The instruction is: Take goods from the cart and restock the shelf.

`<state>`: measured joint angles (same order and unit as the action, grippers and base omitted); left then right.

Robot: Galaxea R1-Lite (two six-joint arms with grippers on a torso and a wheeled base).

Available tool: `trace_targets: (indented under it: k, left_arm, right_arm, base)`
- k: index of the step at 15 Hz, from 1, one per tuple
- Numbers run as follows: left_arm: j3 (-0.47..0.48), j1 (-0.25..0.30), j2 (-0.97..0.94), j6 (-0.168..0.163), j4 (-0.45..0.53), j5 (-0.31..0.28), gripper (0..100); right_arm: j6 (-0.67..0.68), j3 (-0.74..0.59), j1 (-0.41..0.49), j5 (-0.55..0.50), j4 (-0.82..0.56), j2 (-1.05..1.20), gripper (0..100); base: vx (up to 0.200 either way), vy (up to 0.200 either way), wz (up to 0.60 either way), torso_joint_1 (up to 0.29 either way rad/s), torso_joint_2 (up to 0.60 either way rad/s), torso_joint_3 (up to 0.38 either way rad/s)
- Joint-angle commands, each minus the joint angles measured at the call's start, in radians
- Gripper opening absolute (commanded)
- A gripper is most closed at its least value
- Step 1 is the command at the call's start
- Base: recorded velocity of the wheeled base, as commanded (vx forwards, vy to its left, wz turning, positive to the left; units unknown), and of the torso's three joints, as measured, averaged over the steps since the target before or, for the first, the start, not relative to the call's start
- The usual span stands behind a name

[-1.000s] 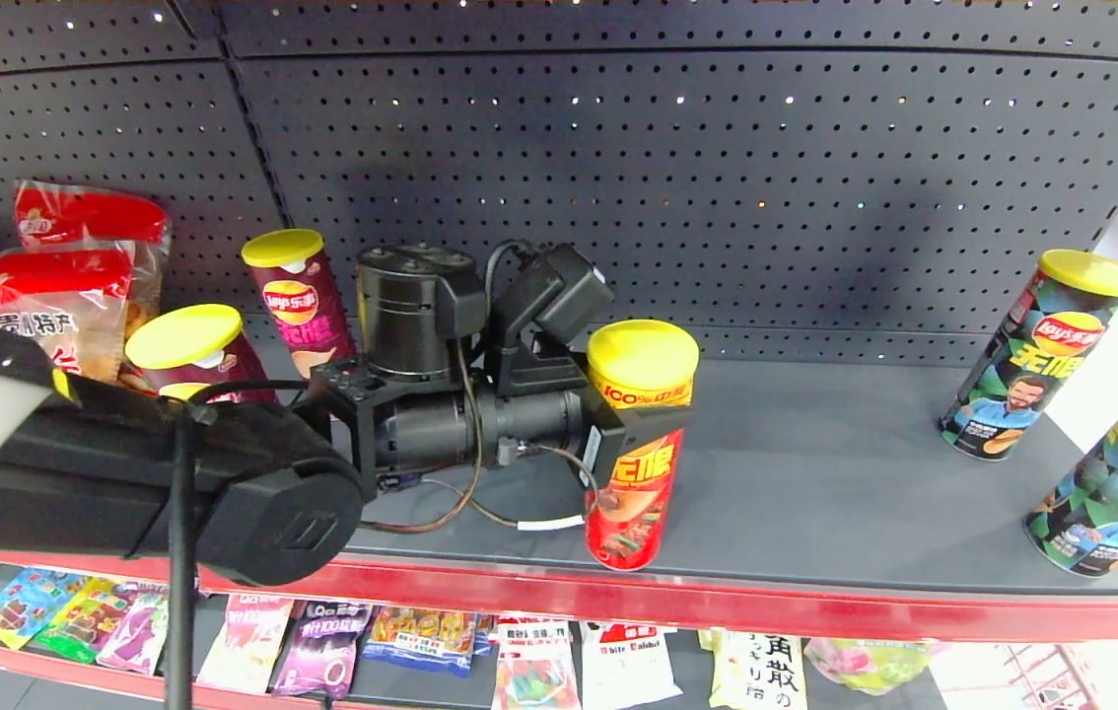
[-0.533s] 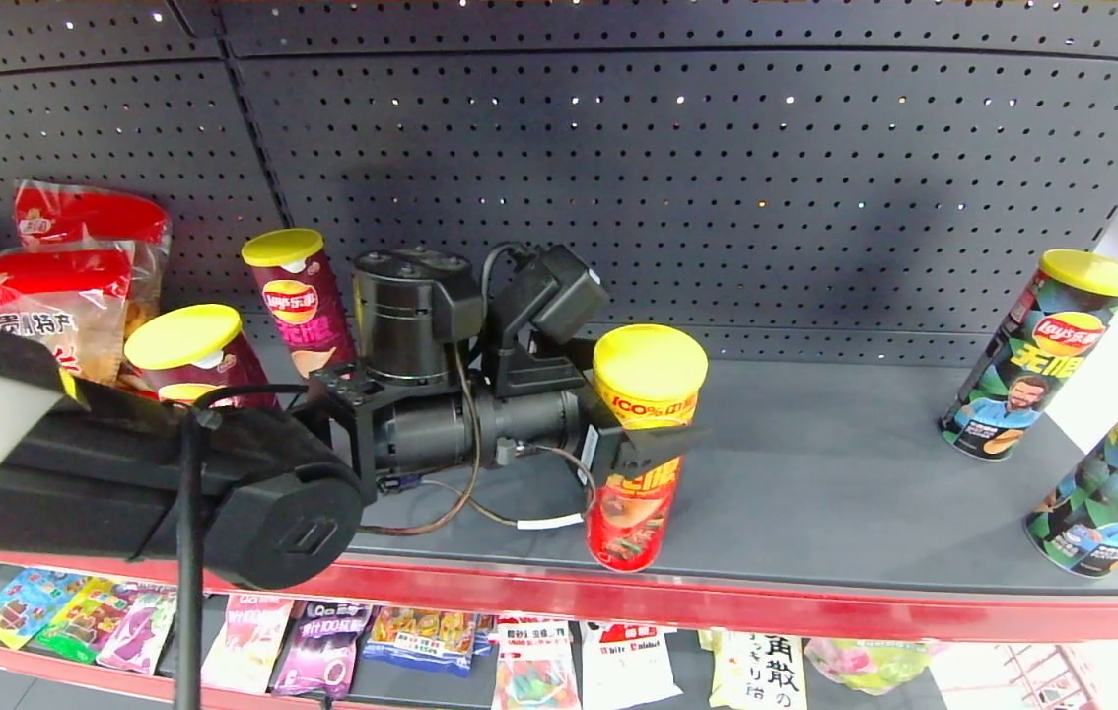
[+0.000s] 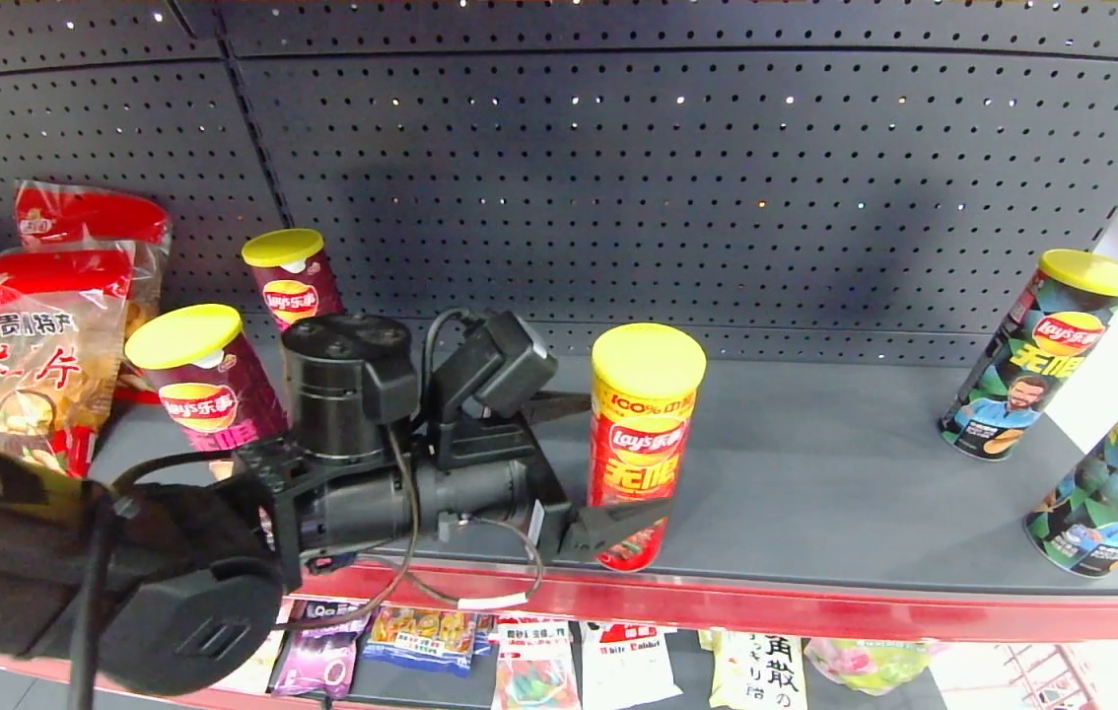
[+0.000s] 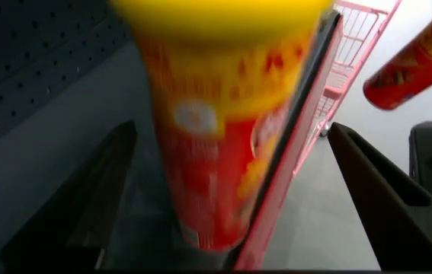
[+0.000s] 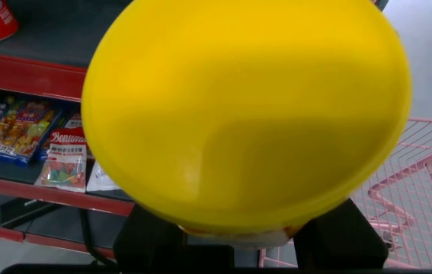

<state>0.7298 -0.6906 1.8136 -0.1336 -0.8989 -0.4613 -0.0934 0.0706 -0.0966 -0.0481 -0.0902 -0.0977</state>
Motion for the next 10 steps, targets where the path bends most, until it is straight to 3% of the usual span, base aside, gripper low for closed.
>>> trace_targets:
  k: [1, 2, 5, 7, 9, 10]
  left_arm:
    - [-0.135, 0.028, -0.112, 0.0, -0.044, 0.003, 100]
    - [-0.174, 0.04, -0.148, 0.0, -0.049, 0.018, 100]
    - [-0.291, 0.046, -0.278, 0.009, -0.048, 0.141, 100]
    - [-0.343, 0.046, -0.376, 0.035, -0.04, 0.191, 100]
    - [-0.402, 0.046, -0.497, 0.074, -0.009, 0.297, 100]
    - [-0.426, 0.045, -0.539, 0.078, 0.014, 0.317, 100]
  right_arm:
    - [0.0, 0.0, 0.0, 0.002, -0.002, -0.001, 0]
    - [0.0, 0.0, 0.0, 0.002, -0.002, -0.002, 0]
    - [-0.002, 0.0, 0.0, 0.007, -0.002, -0.002, 0]
    - [-0.002, 0.0, 0.0, 0.005, 0.001, -0.001, 0]
    - [-0.003, 0.0, 0.0, 0.008, 0.001, -0.001, 0]
    - [-0.003, 0.0, 0.0, 0.008, 0.0, -0.001, 0]
  base:
    - [0.0, 0.0, 0.0, 0.0, 0.0, 0.0]
    - [0.0, 0.0, 0.0, 0.0, 0.0, 0.0]
    - [0.0, 0.0, 0.0, 0.0, 0.0, 0.0]
    - [0.0, 0.0, 0.0, 0.0, 0.0, 0.0]
    - [0.0, 0.0, 0.0, 0.0, 0.0, 0.0]
    - [0.0, 0.0, 0.0, 0.0, 0.0, 0.0]
